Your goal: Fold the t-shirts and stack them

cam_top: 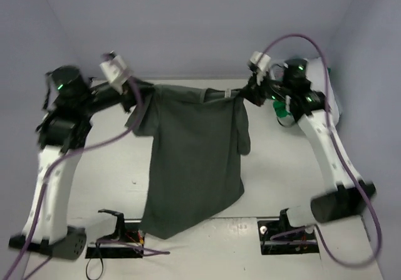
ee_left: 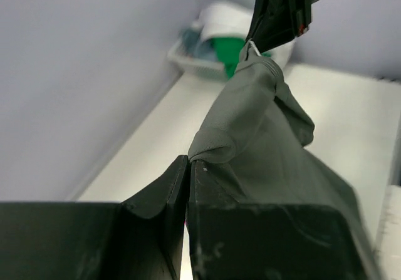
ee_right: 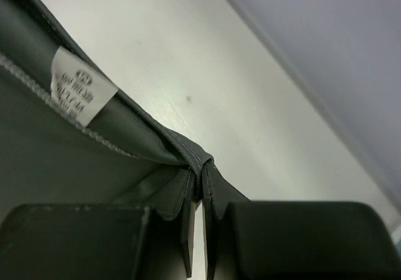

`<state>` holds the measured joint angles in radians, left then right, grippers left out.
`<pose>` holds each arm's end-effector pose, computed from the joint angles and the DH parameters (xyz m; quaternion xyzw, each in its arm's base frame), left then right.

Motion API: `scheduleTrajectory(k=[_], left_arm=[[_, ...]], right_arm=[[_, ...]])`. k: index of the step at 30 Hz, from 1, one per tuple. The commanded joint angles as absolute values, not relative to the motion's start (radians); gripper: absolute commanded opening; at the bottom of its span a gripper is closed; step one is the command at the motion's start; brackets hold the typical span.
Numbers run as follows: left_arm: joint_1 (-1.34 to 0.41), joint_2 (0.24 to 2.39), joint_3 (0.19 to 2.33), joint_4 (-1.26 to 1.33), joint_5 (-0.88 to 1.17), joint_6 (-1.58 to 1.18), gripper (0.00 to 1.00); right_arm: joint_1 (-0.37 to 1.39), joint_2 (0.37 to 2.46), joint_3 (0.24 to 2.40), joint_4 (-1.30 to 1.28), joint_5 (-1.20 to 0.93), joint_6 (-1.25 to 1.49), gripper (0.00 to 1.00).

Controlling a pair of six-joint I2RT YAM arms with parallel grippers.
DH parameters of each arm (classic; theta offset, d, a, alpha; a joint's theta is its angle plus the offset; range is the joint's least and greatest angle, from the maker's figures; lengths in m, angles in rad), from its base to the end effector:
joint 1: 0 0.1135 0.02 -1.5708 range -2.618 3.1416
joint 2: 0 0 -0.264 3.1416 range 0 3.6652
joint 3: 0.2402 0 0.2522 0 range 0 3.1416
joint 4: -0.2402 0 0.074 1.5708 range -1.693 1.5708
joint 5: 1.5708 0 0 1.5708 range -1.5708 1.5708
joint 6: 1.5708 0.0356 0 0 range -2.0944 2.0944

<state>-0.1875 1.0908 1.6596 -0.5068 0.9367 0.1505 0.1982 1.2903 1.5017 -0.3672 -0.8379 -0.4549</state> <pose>0.1588 -0.0593 0.5361 0.4270 0.5471 -0.3211 0.6444 0.2600 0.0792 0.4621 -0.4731 0.5728 0.2306 0.6284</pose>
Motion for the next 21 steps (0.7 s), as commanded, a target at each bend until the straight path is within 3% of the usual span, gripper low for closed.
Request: scheduleTrajectory(k=[1,5,11,16,21], left_arm=[[-0.178,1.276,1.626,-0.330,0.819,0.256,0.00],[-0.178,1.522,1.591,-0.201,0.715,0.302,0.00],[-0.181,1.776,1.583,-0.017,0.458,0.339,0.00],[-0.181,1.862,1.605,0.061,0.206,0.408,0.00],[-0.181,1.833,1.552,0.031,0.117,0.486,0.00]], right_arm=[[0.195,1.529,1.546,-0.195,-0.746,-0.488,0.00],[0.236,1.841,1.663,-0.173,-0.615,-0.505,0.02],[0.291,2.061,1.709,0.036,-0.283,-0.413,0.02],[0.310,2.105,1.721,0.106,-0.100,-0.354,0.24],[0.345,2.008,1.600,0.138,0.081,-0.341,0.41]])
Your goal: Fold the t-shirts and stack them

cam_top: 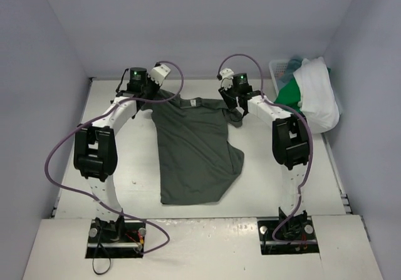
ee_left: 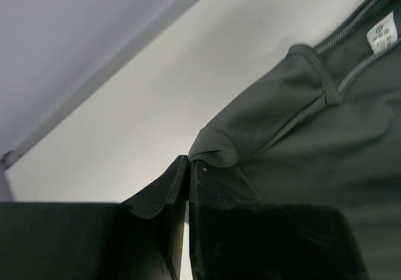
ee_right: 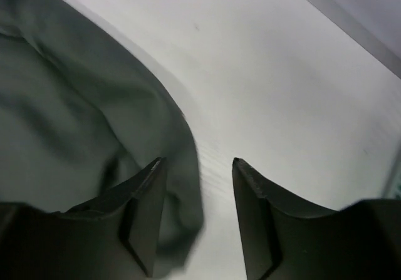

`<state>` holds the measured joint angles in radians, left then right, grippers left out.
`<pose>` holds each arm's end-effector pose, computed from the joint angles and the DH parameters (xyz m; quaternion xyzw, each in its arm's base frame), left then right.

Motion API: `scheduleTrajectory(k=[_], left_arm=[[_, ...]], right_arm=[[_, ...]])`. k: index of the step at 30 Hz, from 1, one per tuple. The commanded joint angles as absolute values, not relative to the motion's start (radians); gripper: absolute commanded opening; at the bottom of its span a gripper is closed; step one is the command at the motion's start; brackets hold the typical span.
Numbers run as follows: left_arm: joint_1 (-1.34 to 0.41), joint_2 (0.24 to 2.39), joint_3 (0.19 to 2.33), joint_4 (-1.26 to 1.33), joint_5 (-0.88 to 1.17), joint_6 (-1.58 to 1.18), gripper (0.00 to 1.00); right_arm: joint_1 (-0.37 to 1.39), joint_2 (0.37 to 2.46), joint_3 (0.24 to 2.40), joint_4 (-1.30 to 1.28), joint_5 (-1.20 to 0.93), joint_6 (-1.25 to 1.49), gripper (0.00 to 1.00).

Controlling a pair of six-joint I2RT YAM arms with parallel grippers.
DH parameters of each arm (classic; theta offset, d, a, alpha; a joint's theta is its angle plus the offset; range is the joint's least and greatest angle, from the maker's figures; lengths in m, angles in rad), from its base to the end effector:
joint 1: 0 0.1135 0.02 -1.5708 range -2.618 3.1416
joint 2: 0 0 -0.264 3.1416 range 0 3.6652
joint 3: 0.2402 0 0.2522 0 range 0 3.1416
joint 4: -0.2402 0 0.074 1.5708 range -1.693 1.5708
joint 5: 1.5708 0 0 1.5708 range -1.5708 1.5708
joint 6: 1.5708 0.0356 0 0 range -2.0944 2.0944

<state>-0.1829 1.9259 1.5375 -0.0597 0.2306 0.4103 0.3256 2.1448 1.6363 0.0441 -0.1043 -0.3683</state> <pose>0.4500 -0.0915 0.2767 0.3043 0.7863 -0.0368 0.5364 0.4767 0.1648 0.2193 -0.3147 0.7898 0.0331 0.5255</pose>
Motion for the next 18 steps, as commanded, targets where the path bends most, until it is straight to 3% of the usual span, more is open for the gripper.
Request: scheduleTrajectory(k=[1,3,7,11,18], left_arm=[[-0.179,1.829,1.540,0.017,0.100,0.500,0.00],[-0.179,1.813,1.520,-0.009,0.084,0.509,0.00],[-0.179,1.784,1.465,-0.089,0.072,0.520,0.00],[-0.179,1.721,1.404,-0.145,0.066,0.520,0.00],[-0.155,1.638,1.304,-0.160,0.017,0.538,0.00]], right_arm=[[0.366,1.990,1.551,0.138,0.110,-0.342,0.44],[0.386,1.913,1.499,0.123,0.120,-0.342,0.47],[0.442,1.784,1.444,-0.128,-0.215,-0.389,0.45],[0.601,1.689,1.384,-0.372,-0.336,-0.503,0.46],[1.047,1.598,1.175,-0.457,-0.344,-0.520,0.44]])
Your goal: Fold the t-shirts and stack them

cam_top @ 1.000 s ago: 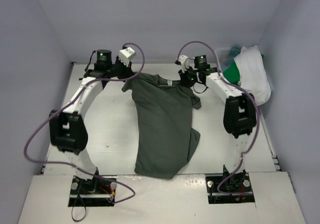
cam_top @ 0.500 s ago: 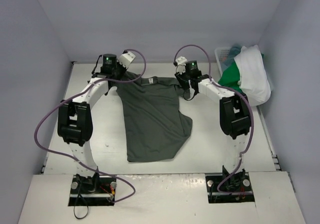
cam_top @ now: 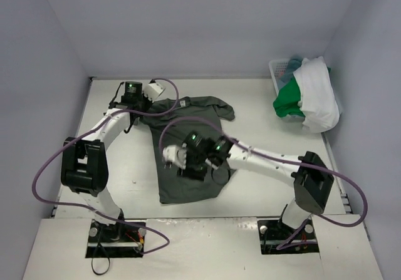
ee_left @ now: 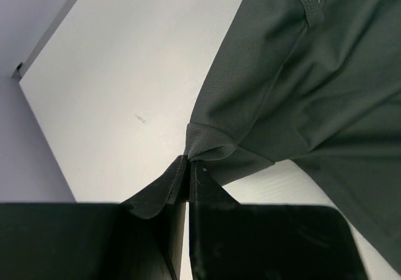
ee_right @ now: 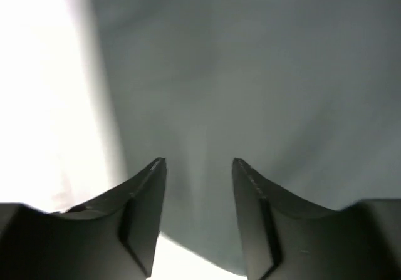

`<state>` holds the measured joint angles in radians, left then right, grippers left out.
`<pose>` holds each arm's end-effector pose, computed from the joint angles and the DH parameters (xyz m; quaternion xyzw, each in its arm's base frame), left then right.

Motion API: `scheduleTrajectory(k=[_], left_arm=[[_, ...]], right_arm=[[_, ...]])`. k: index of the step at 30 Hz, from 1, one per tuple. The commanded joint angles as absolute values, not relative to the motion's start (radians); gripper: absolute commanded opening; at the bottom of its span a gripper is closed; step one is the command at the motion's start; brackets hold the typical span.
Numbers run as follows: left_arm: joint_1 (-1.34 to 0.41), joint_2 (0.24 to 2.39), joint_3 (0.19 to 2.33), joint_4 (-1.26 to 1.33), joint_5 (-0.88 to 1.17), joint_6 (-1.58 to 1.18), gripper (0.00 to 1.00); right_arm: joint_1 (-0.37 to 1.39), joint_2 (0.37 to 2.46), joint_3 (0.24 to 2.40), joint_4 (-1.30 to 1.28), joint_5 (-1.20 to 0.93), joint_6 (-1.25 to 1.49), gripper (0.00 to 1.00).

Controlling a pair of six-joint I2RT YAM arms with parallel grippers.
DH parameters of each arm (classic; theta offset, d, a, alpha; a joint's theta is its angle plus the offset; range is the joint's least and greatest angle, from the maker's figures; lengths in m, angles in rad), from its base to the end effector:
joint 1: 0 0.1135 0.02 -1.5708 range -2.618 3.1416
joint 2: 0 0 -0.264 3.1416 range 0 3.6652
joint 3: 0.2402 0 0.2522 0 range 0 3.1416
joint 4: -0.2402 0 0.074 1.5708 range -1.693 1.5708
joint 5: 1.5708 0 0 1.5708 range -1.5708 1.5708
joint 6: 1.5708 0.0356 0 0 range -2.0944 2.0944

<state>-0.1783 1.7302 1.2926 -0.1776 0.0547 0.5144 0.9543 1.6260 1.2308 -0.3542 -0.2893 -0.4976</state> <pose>0.3920 -0.0726 0.2615 0.3132 0.8307 0.0529 0.4572 0.2015 0.3020 0.2645 -0.6453 0.6403 0.2182 0.3549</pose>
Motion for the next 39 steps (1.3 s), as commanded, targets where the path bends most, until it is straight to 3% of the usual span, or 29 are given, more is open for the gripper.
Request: scheduleTrajectory(k=[1,5,16,25,33,39], left_arm=[[-0.147,1.634,1.295,-0.161,0.017,0.538,0.00],[-0.100,1.640,1.293,-0.167,0.021,0.535,0.00],[-0.031,1.649,1.284,-0.190,0.044,0.549,0.00],[0.054,1.591,1.252,-0.259,0.083,0.575,0.00],[0.081,1.536,1.232,-0.389,0.123,0.586,0.00],[0.077,1.483,1.249,-0.524,0.265,0.483,0.00]], right_arm=[[1.070,1.603,1.167,-0.457,-0.356,-0.517,0.42],[1.095,1.669,1.147,-0.448,-0.437,-0.520,0.20],[1.049,1.830,1.175,-0.342,-0.402,-0.563,0.17],[0.991,1.896,1.072,-0.341,-0.341,-0.626,0.15],[0.732,1.823,0.999,-0.416,-0.215,-0.751,0.13],[0.557,1.801,0.991,-0.425,-0.166,-0.831,0.14]])
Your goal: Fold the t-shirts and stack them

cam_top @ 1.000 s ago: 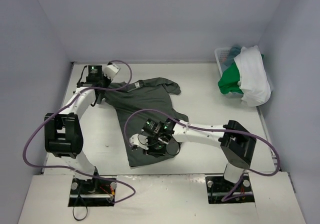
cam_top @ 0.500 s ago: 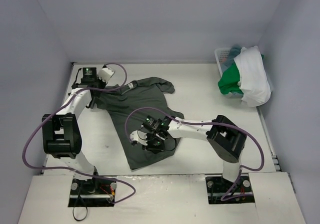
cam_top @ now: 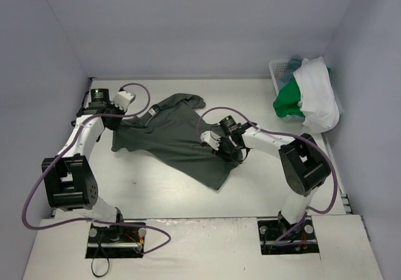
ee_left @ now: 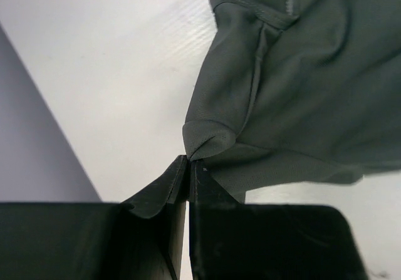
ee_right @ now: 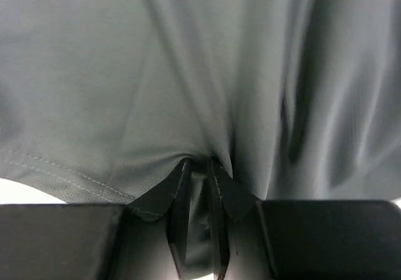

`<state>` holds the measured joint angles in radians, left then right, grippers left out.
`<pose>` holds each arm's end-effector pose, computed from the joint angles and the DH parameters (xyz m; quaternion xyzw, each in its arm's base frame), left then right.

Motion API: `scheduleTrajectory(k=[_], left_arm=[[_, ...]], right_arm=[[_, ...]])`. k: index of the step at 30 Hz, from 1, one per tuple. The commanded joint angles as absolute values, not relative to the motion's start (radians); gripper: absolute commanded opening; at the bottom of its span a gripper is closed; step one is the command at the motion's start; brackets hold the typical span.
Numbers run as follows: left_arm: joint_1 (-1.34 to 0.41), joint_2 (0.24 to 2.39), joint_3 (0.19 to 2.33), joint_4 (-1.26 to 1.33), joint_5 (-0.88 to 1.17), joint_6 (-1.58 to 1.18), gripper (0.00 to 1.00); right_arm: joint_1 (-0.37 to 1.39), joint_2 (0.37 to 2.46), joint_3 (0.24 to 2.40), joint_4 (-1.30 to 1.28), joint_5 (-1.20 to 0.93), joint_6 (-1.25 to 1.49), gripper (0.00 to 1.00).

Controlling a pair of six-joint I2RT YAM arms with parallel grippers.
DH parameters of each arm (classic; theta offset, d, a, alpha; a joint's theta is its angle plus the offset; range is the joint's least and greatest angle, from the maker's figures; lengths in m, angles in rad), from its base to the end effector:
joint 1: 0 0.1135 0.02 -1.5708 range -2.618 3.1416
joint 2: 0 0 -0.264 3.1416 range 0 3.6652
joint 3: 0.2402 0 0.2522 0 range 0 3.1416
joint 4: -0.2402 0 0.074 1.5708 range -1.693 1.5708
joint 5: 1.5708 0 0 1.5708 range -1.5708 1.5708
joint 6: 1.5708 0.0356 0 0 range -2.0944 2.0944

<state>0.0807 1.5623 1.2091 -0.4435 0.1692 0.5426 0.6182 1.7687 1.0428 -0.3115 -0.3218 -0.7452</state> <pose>0.3440 0.0218 0.2710 0.2423 0.8909 0.0408 0.3820 0.2785 0.2119 0.1618 -0.6328 0.7128 0.1377 0.2694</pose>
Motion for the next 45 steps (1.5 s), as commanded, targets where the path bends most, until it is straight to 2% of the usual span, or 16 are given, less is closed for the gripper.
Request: scheduleTrajectory(k=[1,5,11,13,15,17,18,21,27,32,37,43,45], left_arm=[[0.074,1.476,1.250,-0.544,0.290,0.468,0.00],[0.042,1.433,1.227,-0.612,0.391,0.402,0.00],[-0.087,1.361,1.172,-0.640,0.416,0.344,0.00],[-0.118,1.358,1.152,-0.641,0.423,0.328,0.00],[-0.161,1.362,1.134,-0.635,0.417,0.311,0.00],[-0.192,1.373,1.128,-0.621,0.411,0.293,0.00],[-0.198,1.377,1.127,-0.620,0.411,0.287,0.00],[-0.221,1.387,1.134,-0.618,0.399,0.272,0.00],[-0.241,1.384,1.144,-0.612,0.379,0.264,0.00],[-0.250,1.413,1.147,-0.609,0.353,0.275,0.00],[-0.255,1.420,1.146,-0.601,0.328,0.282,0.00],[-0.253,1.404,1.126,-0.588,0.314,0.293,0.00],[-0.253,1.401,1.120,-0.583,0.313,0.293,0.07]], right_arm=[[0.514,1.812,0.994,-0.425,-0.158,-0.850,0.14],[0.396,1.909,1.066,-0.419,-0.140,-0.885,0.14],[0.269,2.040,1.227,-0.374,-0.117,-0.845,0.19],[0.236,2.057,1.302,-0.370,-0.130,-0.818,0.23],[0.218,2.057,1.353,-0.370,-0.164,-0.769,0.33],[0.216,2.008,1.365,-0.367,-0.225,-0.742,0.36],[0.215,1.984,1.364,-0.371,-0.250,-0.714,0.43],[0.227,1.837,1.321,-0.394,-0.351,-0.692,0.54],[0.313,1.485,1.204,-0.457,-0.332,-0.699,0.62],[0.555,1.258,0.999,-0.485,-0.183,-0.675,0.64],[0.650,1.281,0.803,-0.486,-0.135,-0.661,0.63],[0.641,1.347,0.769,-0.433,-0.045,-0.672,0.63],[0.631,1.365,0.770,-0.413,-0.028,-0.676,0.64]])
